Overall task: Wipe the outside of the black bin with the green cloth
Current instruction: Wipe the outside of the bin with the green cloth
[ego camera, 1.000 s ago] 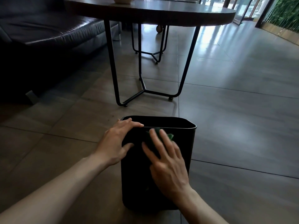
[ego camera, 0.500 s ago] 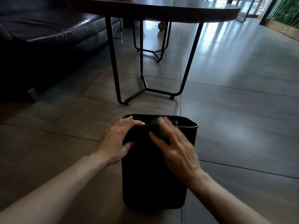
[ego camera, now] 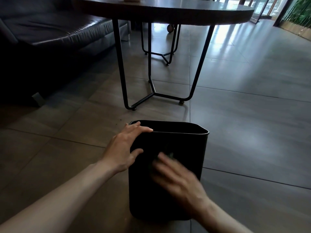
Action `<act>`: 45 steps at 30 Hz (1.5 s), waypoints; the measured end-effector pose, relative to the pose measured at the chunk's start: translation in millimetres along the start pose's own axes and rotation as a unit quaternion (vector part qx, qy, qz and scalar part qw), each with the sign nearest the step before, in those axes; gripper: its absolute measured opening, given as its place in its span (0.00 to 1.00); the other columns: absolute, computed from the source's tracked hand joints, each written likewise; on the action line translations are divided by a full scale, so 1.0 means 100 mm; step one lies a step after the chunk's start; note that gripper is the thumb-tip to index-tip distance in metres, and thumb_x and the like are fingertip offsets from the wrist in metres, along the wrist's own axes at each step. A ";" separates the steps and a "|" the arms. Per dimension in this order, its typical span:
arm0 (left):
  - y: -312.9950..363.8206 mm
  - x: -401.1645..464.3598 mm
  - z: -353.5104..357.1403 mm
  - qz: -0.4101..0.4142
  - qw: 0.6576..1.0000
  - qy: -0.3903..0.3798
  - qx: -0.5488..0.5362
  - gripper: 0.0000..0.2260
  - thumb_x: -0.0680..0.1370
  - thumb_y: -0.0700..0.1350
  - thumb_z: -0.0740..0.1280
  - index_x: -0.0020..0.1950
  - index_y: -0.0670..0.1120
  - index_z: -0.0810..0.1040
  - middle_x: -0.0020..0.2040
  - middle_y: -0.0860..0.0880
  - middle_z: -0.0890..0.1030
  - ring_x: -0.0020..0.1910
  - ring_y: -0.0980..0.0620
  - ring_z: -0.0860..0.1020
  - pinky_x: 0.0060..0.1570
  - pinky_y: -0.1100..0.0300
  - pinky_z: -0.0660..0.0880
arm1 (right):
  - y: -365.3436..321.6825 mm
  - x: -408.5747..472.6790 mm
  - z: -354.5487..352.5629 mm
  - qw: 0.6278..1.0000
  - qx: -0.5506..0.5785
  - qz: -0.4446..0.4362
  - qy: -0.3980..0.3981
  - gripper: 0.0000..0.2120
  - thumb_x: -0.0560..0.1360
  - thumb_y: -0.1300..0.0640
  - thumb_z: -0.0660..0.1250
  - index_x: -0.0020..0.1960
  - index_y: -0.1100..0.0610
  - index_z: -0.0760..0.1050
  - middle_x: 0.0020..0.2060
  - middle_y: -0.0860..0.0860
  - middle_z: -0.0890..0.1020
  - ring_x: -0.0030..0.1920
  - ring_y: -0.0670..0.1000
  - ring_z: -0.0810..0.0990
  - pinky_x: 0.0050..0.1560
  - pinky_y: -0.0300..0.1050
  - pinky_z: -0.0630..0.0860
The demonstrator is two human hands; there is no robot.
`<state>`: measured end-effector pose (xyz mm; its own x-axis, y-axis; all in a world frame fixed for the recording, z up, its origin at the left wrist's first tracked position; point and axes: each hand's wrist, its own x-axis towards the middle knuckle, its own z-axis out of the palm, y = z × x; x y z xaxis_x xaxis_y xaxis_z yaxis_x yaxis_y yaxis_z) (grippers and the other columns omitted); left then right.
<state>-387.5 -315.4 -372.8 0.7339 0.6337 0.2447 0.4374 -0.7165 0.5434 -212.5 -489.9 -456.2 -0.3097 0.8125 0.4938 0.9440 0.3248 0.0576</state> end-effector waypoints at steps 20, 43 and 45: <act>-0.05 0.02 0.01 -0.005 1.000 0.000 -0.002 0.32 0.72 0.41 0.76 0.70 0.64 0.70 0.73 0.54 0.72 0.78 0.58 0.60 0.79 0.51 0.55 | 0.33 0.22 -0.28 0.986 0.005 0.147 0.082 0.20 0.79 0.66 0.65 0.69 0.54 0.79 0.76 0.57 0.70 0.79 0.58 0.64 0.70 0.58 0.74; 0.01 0.02 -0.01 -0.001 1.000 0.002 -0.005 0.30 0.72 0.39 0.75 0.70 0.60 0.72 0.72 0.53 0.74 0.78 0.58 0.61 0.79 0.53 0.54 | 0.10 0.15 -0.11 0.993 -0.012 0.107 0.048 0.17 0.80 0.62 0.67 0.67 0.53 0.80 0.75 0.57 0.72 0.78 0.58 0.66 0.69 0.56 0.75; 0.01 0.02 -0.01 0.003 1.000 0.001 -0.005 0.30 0.72 0.38 0.75 0.69 0.59 0.73 0.71 0.54 0.75 0.78 0.58 0.62 0.79 0.54 0.54 | -0.14 -0.16 0.08 1.000 -0.016 0.023 -0.009 0.15 0.81 0.59 0.66 0.66 0.50 0.81 0.74 0.55 0.73 0.77 0.58 0.67 0.67 0.54 0.77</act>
<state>-386.2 -314.7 -371.5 0.7354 0.6297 0.2504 0.4272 -0.7176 0.5501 -221.4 -503.4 -471.4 -0.2683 0.8351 0.4803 0.9602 0.2722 0.0631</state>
